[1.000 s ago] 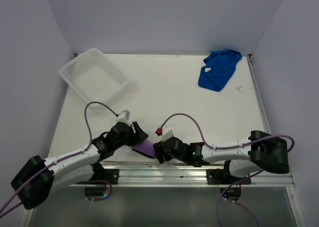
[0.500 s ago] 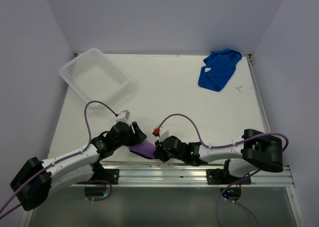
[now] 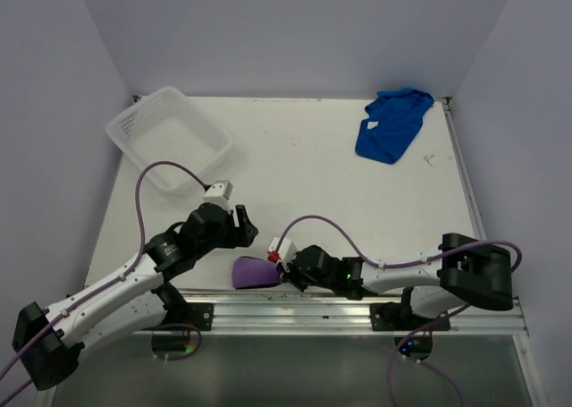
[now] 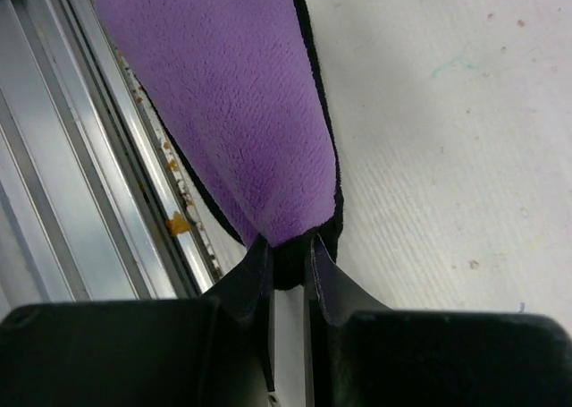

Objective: Roll the towels
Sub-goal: Roll the towel

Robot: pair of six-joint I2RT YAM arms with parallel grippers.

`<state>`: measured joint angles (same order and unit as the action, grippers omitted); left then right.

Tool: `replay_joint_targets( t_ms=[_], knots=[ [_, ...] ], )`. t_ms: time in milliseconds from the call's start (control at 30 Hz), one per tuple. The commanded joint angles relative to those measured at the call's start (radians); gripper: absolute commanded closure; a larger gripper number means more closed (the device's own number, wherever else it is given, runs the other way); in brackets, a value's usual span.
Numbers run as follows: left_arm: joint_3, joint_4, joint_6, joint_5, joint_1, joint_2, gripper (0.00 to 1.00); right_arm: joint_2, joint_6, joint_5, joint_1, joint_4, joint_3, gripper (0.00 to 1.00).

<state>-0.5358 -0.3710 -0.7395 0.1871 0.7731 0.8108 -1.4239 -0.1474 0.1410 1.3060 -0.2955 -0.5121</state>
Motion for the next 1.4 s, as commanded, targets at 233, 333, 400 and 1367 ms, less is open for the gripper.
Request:
replay_joint_targets(
  t_ms=[233,333,400,1367],
  knots=[
    [-0.036,-0.077,0.115,-0.121,0.011,-0.006,0.28,0.134,0.308,-0.044,-0.043,-0.099,0.118,1.0],
    [-0.039,-0.057,0.144,-0.176,0.02,0.02,0.27,0.112,0.316,-0.093,-0.059,-0.123,0.13,1.0],
    [-0.064,-0.065,0.176,-0.183,0.026,0.045,0.27,0.103,0.328,-0.11,-0.07,-0.12,0.132,1.0],
    [-0.261,-0.125,0.799,-0.182,0.184,0.3,0.22,0.132,0.295,-0.277,-0.223,-0.139,0.155,1.0]
  ],
)
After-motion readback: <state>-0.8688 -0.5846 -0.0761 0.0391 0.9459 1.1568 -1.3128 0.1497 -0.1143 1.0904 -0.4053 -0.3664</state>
